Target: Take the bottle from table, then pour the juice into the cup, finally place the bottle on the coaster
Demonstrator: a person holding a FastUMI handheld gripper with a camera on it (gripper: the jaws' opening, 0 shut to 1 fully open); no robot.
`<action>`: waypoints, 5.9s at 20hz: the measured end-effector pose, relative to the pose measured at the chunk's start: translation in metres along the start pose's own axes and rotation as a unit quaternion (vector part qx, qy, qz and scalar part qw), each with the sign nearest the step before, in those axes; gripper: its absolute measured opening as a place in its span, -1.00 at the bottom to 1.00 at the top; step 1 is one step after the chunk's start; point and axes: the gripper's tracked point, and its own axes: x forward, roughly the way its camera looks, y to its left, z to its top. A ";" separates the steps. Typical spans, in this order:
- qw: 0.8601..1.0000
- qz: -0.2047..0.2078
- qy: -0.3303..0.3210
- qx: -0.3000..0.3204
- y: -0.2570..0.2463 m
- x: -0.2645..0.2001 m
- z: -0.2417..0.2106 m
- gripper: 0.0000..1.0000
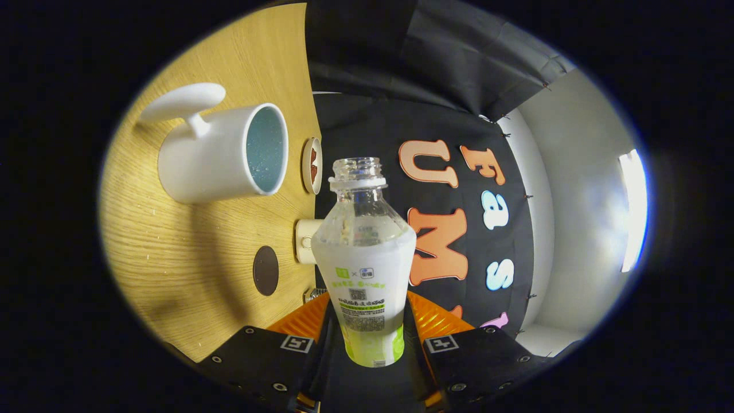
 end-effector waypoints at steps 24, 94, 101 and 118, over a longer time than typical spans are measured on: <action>0.998 -0.003 -0.008 -0.070 -0.005 0.006 -0.002 0.12; 0.941 -0.056 -0.125 -0.309 -0.061 0.018 0.053 0.12; 0.973 0.045 -0.100 -0.202 -0.002 0.014 0.036 0.12; 0.960 0.125 -0.020 0.251 0.018 0.053 0.004 0.13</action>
